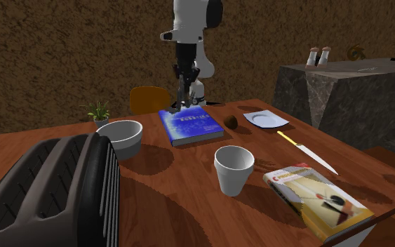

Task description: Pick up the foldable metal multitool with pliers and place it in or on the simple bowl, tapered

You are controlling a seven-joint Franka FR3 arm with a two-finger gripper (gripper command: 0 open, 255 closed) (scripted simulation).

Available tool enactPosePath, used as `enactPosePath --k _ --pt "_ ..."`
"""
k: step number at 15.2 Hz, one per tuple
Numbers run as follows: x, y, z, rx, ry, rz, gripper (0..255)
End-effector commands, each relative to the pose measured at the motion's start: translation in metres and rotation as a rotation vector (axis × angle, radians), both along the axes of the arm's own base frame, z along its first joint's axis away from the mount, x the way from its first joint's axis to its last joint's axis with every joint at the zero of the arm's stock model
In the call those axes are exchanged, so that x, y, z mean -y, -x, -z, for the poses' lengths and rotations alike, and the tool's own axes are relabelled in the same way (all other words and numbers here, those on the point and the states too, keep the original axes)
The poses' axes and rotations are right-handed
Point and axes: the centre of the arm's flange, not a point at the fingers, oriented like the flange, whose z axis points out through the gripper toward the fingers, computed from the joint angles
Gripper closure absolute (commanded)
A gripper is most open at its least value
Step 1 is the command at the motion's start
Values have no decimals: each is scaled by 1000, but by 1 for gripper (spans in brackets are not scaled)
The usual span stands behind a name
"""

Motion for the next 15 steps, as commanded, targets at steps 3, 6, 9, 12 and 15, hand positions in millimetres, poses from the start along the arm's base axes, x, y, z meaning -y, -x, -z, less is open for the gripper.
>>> enactPosePath --k 3,6,9,12,15 --pt "52 -15 -2 0 0 -1 255" --pt "90 -27 -5 0 0 -1 255" --pt "128 -39 -7 0 0 -1 255" --pt "165 -51 -10 0 0 -1 255" --pt "203 -63 -13 0 0 -1 255"
